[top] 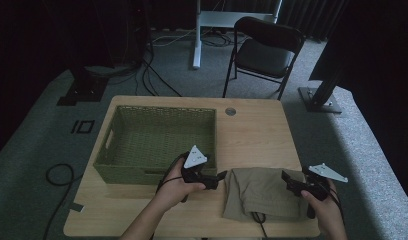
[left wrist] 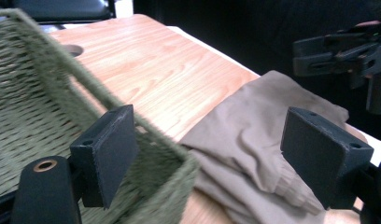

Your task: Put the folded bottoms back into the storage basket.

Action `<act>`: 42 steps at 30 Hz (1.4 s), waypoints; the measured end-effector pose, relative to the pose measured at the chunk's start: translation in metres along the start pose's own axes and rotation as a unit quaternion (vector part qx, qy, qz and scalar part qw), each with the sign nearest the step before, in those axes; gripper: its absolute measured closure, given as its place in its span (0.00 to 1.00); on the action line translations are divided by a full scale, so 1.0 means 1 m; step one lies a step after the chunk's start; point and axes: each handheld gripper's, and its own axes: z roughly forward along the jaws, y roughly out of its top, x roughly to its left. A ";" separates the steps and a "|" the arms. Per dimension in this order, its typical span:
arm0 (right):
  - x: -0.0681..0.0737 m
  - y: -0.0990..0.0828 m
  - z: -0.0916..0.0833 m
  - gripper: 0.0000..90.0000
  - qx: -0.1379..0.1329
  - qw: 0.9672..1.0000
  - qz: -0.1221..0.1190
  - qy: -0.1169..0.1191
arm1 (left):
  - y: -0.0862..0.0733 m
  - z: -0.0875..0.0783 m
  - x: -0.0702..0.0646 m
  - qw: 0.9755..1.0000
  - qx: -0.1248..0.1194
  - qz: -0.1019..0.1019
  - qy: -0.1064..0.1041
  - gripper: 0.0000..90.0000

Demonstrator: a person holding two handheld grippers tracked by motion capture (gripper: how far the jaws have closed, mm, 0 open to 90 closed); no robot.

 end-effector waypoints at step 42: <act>-0.025 -0.055 0.011 0.15 0.057 0.998 0.020 -0.017 | -0.056 0.084 -0.073 0.998 0.062 -0.007 0.003 0.21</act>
